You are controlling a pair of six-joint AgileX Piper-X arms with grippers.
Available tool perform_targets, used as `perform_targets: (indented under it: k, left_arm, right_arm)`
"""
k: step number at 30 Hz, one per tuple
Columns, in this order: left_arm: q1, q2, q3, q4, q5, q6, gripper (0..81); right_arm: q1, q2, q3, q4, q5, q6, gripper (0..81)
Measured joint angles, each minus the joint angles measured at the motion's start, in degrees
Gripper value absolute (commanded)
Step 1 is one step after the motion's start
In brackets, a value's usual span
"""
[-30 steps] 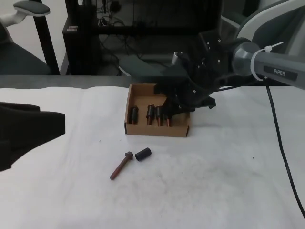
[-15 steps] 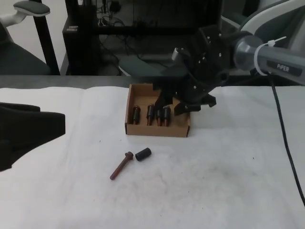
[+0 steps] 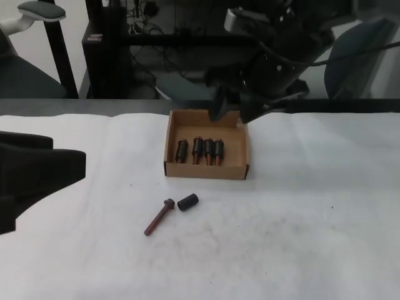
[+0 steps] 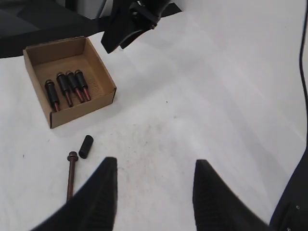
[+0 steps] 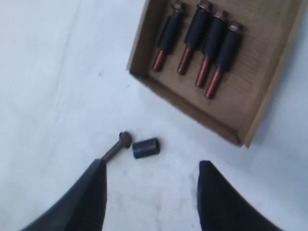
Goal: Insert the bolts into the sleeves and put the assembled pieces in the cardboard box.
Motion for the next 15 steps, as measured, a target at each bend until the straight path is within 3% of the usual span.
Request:
perform_targets:
  k: [9, 15]
  left_arm:
    - [0.00, 4.59, 0.00, 0.07, 0.96, 3.20, 49.7]
    - [0.00, 10.47, 0.00, 0.07, 1.09, 4.47, 49.7]
  right_arm:
    - [5.53, -14.33, 17.59, -2.24, 1.41, 2.50, 56.8]
    - [9.61, -28.39, 34.19, -11.29, 1.51, 8.39, 56.8]
